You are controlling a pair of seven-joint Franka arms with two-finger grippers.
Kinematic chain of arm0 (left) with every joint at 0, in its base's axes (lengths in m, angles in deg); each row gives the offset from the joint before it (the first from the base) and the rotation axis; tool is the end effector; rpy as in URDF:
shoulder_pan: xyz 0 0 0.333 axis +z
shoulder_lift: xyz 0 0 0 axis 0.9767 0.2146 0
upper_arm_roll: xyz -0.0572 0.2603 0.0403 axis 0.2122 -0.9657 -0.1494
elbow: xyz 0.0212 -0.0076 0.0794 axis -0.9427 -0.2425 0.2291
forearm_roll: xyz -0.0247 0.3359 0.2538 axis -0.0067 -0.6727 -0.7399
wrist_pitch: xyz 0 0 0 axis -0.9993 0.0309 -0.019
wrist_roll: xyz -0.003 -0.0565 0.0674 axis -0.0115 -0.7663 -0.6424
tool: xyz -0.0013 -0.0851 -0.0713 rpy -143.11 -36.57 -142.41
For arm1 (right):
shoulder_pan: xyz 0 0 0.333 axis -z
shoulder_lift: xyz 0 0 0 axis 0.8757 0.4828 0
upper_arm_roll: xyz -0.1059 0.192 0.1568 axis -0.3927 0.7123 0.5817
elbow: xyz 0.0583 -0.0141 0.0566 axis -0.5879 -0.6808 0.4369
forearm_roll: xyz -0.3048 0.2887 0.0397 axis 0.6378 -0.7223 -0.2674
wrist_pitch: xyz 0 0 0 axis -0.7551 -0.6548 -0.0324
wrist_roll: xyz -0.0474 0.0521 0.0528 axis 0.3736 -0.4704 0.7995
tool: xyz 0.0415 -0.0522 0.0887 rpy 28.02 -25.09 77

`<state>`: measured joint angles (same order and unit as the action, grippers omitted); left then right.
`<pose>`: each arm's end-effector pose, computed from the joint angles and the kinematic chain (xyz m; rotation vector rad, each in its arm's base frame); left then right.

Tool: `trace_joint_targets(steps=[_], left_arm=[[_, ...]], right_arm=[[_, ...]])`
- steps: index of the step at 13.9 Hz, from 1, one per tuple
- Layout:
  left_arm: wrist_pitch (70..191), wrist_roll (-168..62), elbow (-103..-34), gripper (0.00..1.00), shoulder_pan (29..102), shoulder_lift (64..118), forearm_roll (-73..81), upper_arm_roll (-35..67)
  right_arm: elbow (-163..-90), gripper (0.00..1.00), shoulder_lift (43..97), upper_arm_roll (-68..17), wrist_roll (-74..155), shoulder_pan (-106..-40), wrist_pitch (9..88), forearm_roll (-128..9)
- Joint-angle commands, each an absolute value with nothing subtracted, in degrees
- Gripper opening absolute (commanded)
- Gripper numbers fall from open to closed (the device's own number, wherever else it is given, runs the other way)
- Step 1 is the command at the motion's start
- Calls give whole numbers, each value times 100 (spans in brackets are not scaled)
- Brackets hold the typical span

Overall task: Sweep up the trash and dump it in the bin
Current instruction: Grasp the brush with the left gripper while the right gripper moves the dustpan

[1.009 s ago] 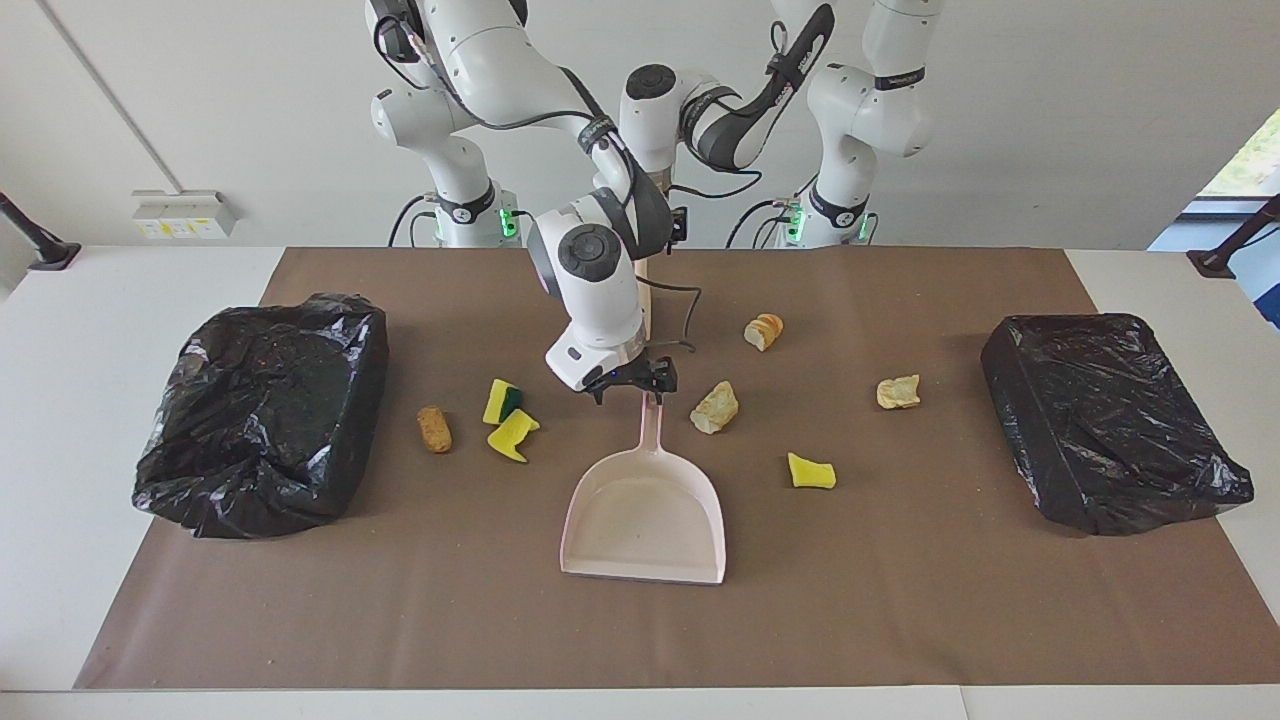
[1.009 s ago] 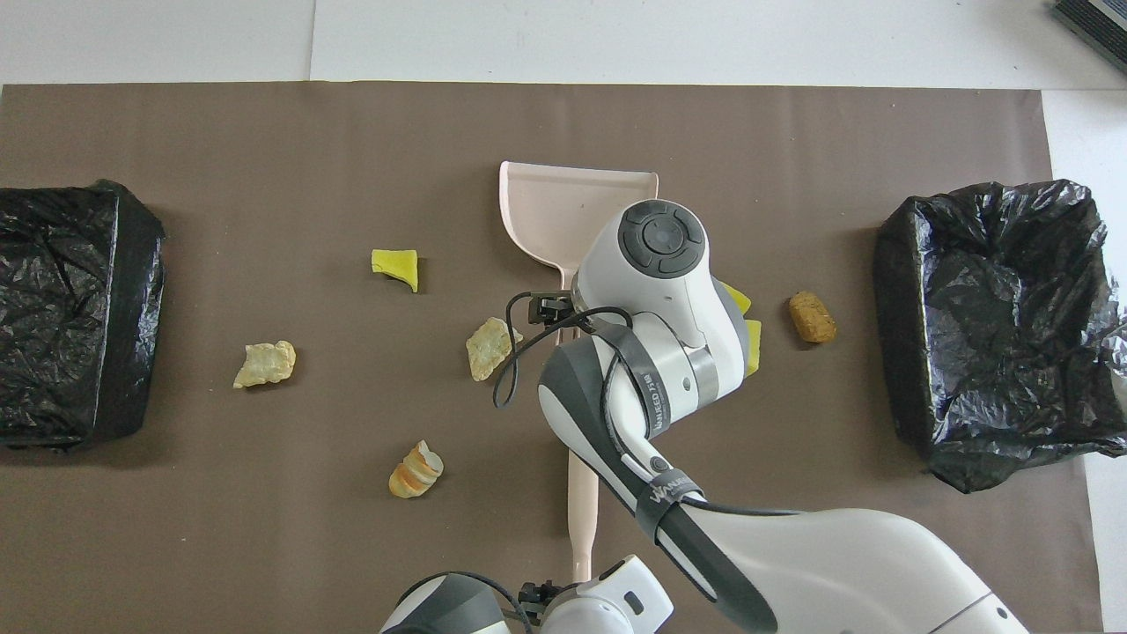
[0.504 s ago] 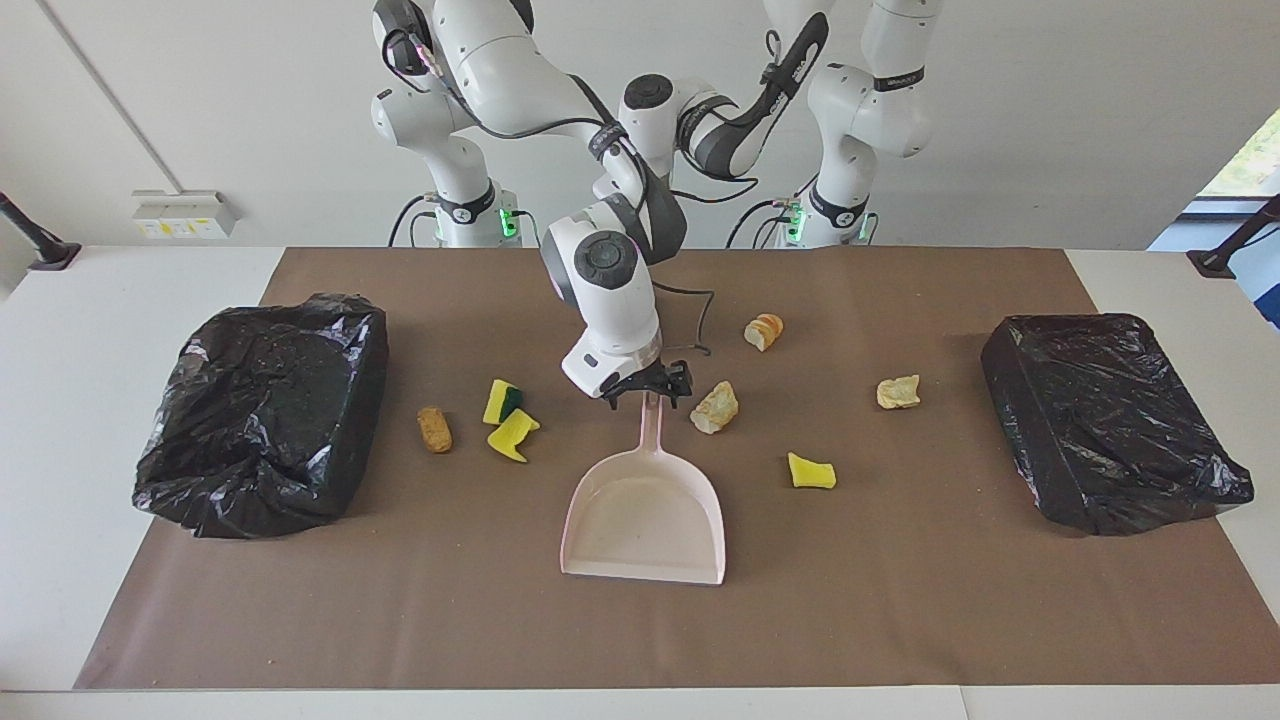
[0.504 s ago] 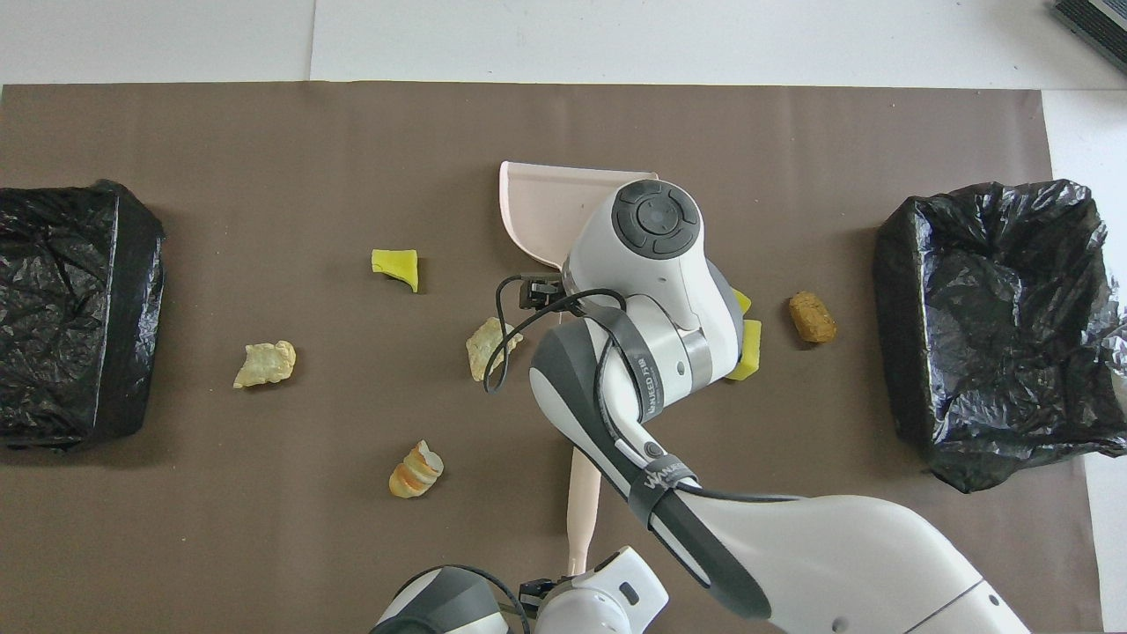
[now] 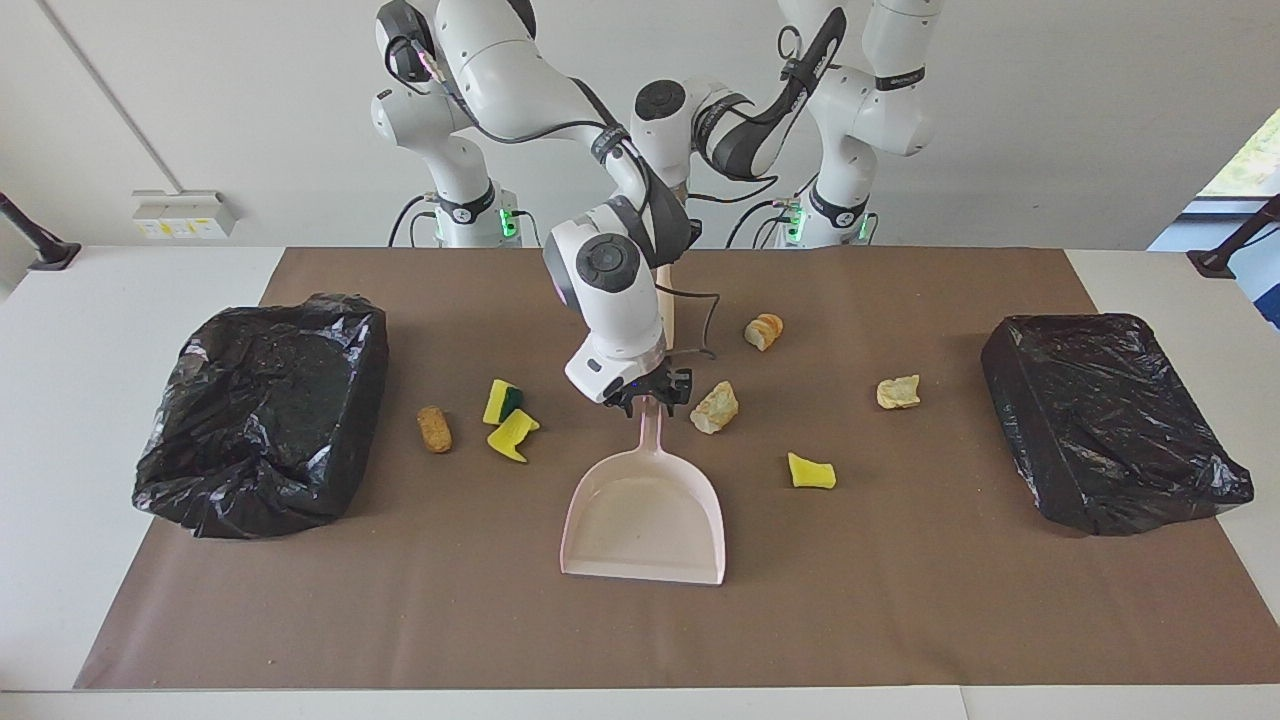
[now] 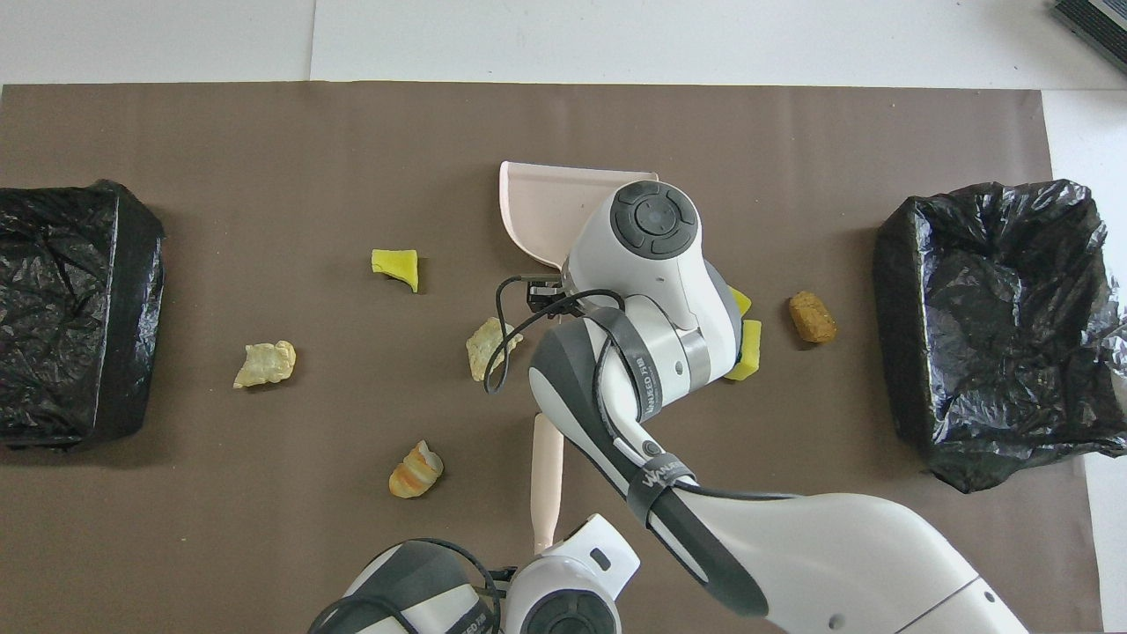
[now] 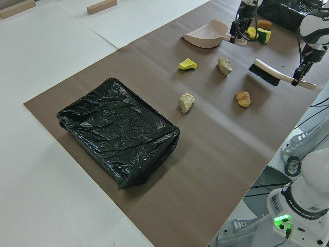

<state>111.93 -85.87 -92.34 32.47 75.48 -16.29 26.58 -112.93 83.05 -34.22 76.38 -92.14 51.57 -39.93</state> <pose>0.2633 -0.4334 0.3035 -3.0572 0.1859 0.1849 0.6011 0.3507 0.2974 -2.9903 0.1075 0.0719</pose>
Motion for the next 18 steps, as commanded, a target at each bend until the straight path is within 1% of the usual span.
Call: trace_joint_targets(steps=[1, 2, 5, 7, 9, 12, 13, 14, 15, 17, 18], left_arm=[[10433, -8143, -9269, 0, 3760, 6982, -1661, 2667], [10265, -8037, -9269, 0, 3997, 6850, -1670, 2667], [10132, -7318, -9269, 0, 4981, 6550, -1670, 2667], [10079, -7245, -9269, 0, 5517, 6541, -2158, 2676], [10175, -7236, -9260, 0, 6062, 6620, -2416, 2676], [10377, -6712, -9286, 0, 6966, 6699, -2751, 2676], [10534, -6395, -9312, 0, 7335, 6725, -2751, 2676], [10632, -6062, -9347, 0, 7678, 6734, -2751, 2676], [10676, -5684, -9383, 0, 8004, 6734, -2751, 2684], [10843, -5409, -9453, 0, 8418, 6743, -2751, 2684], [10896, -5347, -9497, 0, 8551, 6813, -2751, 2684]], right_arm=[[-11177, 6, 8379, -3380, 7579, -9119, 5037, -4058], [-11177, 0, 8379, -3380, 7500, -9110, 5037, -4058], [-11124, 0, 8361, -3389, 7273, -9005, 4853, -4006], [-11150, 0, 8160, -3389, 6694, -9031, 4546, -3620], [-11308, 0, 7652, -3415, 5713, -8953, 4125, -3644], [-11922, 0, 6729, -3416, 3752, -8461, 3729, -3689], [-12080, 0, 6465, -3424, 3042, -8303, 3405, -3689], [-12117, 0, 6341, -3424, 2382, -8267, 3098, -3593], [-12265, 0, 6287, -3433, 1767, -8284, 3060, -3531], [-12748, 0, 6138, -3424, 1078, -8275, 3496, -3189], [-12802, 0, 6224, -3416, 753, -8327, 3603, -3144]])
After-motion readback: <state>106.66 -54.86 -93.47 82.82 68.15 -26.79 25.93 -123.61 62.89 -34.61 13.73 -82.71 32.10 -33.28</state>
